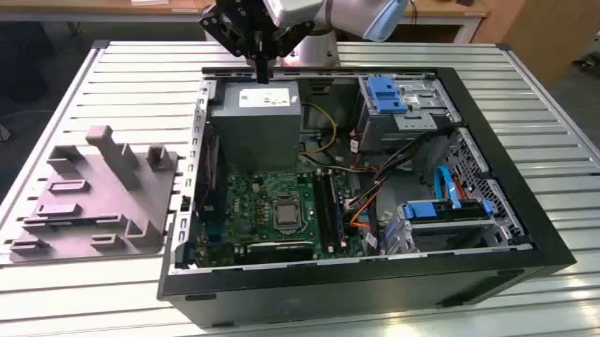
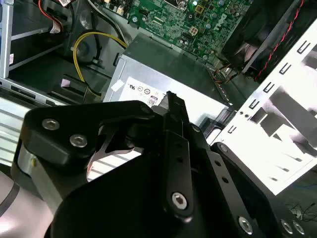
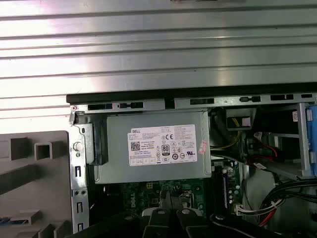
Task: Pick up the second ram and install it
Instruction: 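Reach for the second ram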
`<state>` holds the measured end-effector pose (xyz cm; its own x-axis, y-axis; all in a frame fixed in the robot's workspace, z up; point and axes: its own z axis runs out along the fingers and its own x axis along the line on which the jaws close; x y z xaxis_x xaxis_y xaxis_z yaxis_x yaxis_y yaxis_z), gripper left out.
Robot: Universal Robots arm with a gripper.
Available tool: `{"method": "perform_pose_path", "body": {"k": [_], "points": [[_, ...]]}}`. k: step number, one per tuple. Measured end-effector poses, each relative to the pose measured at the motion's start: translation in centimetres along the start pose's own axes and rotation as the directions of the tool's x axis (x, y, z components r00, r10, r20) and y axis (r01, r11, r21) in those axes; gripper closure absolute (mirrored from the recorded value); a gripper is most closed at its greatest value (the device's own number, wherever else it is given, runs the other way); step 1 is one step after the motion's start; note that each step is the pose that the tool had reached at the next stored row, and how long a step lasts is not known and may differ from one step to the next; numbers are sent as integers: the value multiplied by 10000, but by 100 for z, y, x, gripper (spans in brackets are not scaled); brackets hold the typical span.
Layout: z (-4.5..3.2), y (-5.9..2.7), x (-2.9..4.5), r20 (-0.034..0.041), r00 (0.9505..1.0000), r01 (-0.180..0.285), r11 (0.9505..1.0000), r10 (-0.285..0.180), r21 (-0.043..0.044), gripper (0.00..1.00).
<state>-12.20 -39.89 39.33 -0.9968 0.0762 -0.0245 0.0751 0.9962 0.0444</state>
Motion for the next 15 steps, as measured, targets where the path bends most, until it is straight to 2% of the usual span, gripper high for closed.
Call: {"method": "perform_pose_path", "body": {"k": [12,15], "points": [[0,0,0,0,10000,0,10000,0,0,90],[-1,-2,21,0,10000,-1,10000,1,0,90]]}}
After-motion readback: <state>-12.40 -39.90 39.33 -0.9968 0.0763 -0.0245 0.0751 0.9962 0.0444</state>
